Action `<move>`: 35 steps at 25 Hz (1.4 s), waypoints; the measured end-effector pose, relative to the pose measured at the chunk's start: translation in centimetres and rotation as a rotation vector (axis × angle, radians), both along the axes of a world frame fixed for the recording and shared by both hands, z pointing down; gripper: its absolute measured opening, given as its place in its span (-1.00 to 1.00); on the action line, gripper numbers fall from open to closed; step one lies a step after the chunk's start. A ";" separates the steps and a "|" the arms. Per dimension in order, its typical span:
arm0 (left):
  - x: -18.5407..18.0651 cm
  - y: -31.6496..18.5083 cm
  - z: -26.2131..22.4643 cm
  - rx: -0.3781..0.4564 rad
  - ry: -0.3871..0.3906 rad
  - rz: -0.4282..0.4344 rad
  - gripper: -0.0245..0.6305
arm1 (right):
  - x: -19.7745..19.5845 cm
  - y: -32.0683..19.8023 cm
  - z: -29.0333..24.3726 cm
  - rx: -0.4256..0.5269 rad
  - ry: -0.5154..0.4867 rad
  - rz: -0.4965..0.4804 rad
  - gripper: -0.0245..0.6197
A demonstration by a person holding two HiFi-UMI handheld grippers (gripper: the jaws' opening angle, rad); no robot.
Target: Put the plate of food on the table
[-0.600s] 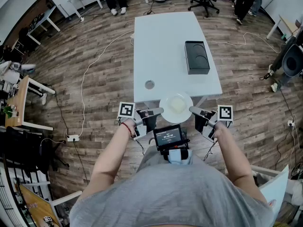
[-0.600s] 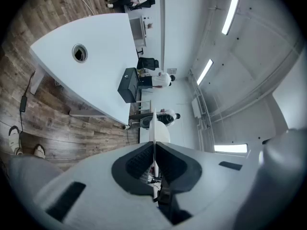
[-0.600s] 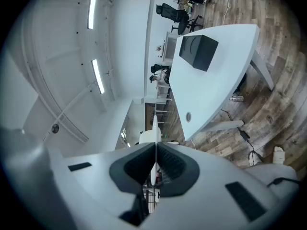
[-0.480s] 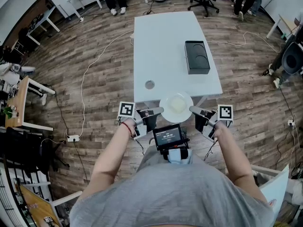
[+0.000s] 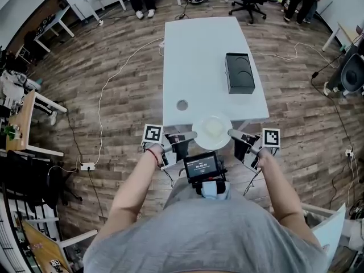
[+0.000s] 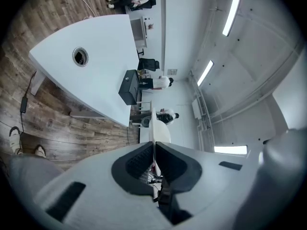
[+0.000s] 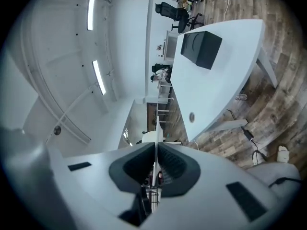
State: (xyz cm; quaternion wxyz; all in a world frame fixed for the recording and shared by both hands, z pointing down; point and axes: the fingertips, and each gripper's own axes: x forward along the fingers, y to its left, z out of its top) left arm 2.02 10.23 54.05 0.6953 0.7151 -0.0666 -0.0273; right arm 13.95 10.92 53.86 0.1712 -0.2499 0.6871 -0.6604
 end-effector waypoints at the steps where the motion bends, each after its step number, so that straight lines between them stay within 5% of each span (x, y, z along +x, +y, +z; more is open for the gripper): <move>1: 0.0 0.0 0.0 -0.001 0.000 -0.001 -0.83 | 0.0 -0.1 0.1 -0.001 0.002 -0.002 -0.80; 35: -0.1 -5.4 -0.1 -0.003 0.002 -0.028 -0.83 | -0.2 -5.2 0.3 -0.023 0.002 -0.015 -0.80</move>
